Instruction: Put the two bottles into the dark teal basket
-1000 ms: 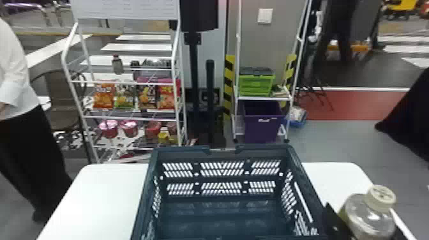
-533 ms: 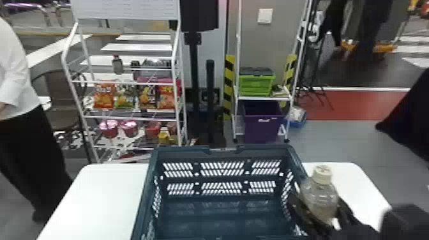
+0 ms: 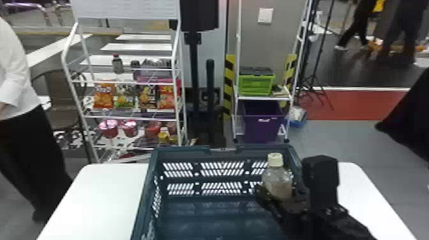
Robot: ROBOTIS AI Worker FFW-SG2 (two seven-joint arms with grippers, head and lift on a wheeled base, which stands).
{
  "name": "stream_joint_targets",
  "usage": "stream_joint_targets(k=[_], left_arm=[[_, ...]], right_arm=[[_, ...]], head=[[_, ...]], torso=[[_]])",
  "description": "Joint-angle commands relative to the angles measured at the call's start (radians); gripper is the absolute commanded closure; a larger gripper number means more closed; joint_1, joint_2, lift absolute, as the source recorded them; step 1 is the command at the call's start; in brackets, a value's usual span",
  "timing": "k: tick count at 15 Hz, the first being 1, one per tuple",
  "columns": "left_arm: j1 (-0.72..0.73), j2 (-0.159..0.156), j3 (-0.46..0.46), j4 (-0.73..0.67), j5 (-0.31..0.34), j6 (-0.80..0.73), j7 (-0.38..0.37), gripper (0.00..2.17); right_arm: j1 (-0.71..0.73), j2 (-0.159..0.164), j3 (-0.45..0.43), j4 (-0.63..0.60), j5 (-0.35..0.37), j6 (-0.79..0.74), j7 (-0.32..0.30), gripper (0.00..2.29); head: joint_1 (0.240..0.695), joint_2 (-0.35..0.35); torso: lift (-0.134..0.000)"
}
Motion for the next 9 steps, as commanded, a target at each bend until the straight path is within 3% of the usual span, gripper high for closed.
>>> stream_joint_targets(k=[1, 4, 9], left_arm=[[-0.003, 0.01, 0.0, -0.007, 0.011, 0.008, 0.0, 2.15], [-0.003, 0.012, 0.002, -0.005, 0.015, 0.011, 0.0, 2.15], [-0.003, 0.012, 0.002, -0.002, 0.02, 0.008, 0.0, 2.15]], right_arm=[[-0.076, 0.001, 0.032, 0.105, -0.044, 0.007, -0.047, 1.67], [-0.162, 0.001, 0.052, 0.202, -0.141, 0.09, -0.119, 1.67], [-0.273, 0.001, 0.109, 0.322, -0.182, 0.151, -0.192, 1.67]], head=[[0.499, 0.0], [0.499, 0.0], [0.499, 0.0]], torso=[[0.0], [0.0], [0.0]])
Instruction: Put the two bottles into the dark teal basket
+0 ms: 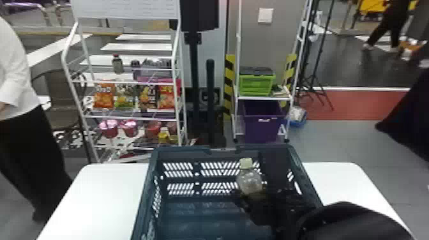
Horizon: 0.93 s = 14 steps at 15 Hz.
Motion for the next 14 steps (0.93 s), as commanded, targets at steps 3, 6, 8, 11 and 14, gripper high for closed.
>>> stream_joint_targets(k=[3, 6, 8, 11, 14], left_arm=[[0.0, -0.002, 0.0, 0.005, 0.001, -0.003, 0.0, 2.15], [0.0, -0.003, 0.0, 0.005, 0.001, -0.003, 0.0, 2.15], [-0.001, -0.003, 0.0, 0.006, 0.003, -0.003, 0.0, 2.15], [-0.001, -0.002, 0.0, 0.006, 0.003, -0.003, 0.0, 2.15], [-0.001, -0.002, 0.0, 0.006, 0.004, -0.003, 0.0, 2.15]], right_arm=[[-0.064, 0.001, 0.032, 0.07, -0.031, 0.063, -0.019, 1.66], [-0.065, 0.001, 0.032, 0.076, -0.042, 0.084, -0.021, 0.73], [-0.065, 0.001, 0.032, 0.07, -0.05, 0.091, -0.021, 0.02], [-0.064, 0.001, 0.024, 0.062, -0.062, 0.115, -0.021, 0.01], [-0.036, 0.001, 0.027, -0.033, -0.08, 0.118, -0.019, 0.01]], head=[[0.499, 0.0], [0.499, 0.0], [0.499, 0.0], [0.499, 0.0], [0.499, 0.0]], torso=[[0.0], [0.0], [0.0], [0.0], [0.0]])
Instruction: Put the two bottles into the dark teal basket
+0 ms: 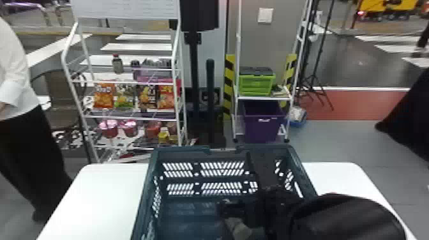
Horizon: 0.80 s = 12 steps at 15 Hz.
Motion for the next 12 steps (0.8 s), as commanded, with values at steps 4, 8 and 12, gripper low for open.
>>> stream_joint_targets(k=[4, 8, 12], left_arm=[[-0.008, 0.0, 0.003, -0.002, 0.006, 0.0, 0.0, 2.15], [-0.012, 0.003, 0.006, -0.015, 0.01, 0.003, 0.0, 2.15], [-0.018, 0.006, 0.008, -0.034, 0.011, 0.034, 0.0, 2.15]], right_arm=[[0.157, -0.074, -0.036, -0.218, -0.014, -0.136, 0.025, 0.01], [0.393, -0.133, -0.165, -0.366, -0.037, -0.39, 0.111, 0.01], [0.639, -0.147, -0.282, -0.453, -0.051, -0.654, 0.19, 0.01]], head=[[0.499, 0.0], [0.499, 0.0], [0.499, 0.0]], torso=[[0.0], [0.0], [0.0]])
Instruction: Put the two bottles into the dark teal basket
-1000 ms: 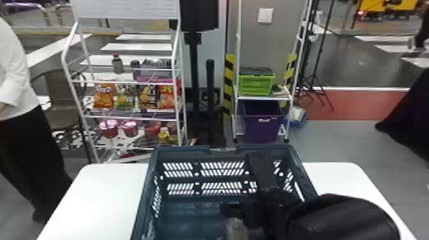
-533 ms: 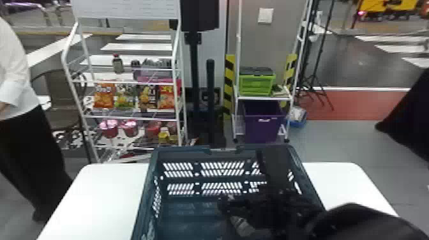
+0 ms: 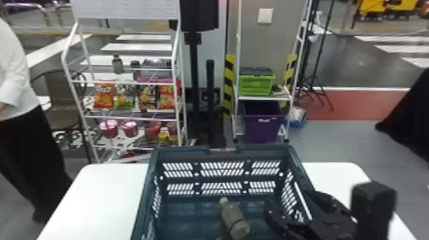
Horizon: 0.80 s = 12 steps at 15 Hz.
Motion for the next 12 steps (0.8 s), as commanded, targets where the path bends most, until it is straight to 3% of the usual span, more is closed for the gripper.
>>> stream_joint_targets(k=[1, 6, 9, 12], left_arm=[[0.0, 0.002, 0.0, -0.011, 0.0, 0.009, 0.0, 2.15], [-0.006, 0.001, -0.001, -0.011, 0.001, 0.015, 0.0, 2.15], [-0.004, 0.001, -0.006, -0.032, -0.002, 0.043, 0.0, 2.15], [-0.001, 0.005, -0.004, -0.074, -0.002, 0.086, 0.0, 2.15]], right_arm=[[0.155, -0.003, -0.072, -0.011, -0.026, -0.21, 0.036, 0.01], [0.444, 0.01, -0.135, 0.116, -0.063, -0.808, 0.116, 0.01], [0.52, 0.063, -0.158, 0.22, -0.078, -1.001, 0.195, 0.02], [0.554, 0.088, -0.173, 0.283, -0.081, -1.09, 0.223, 0.04]], head=[[0.499, 0.0], [0.499, 0.0], [0.499, 0.0], [0.499, 0.0]], torso=[[0.0], [0.0], [0.0], [0.0]])
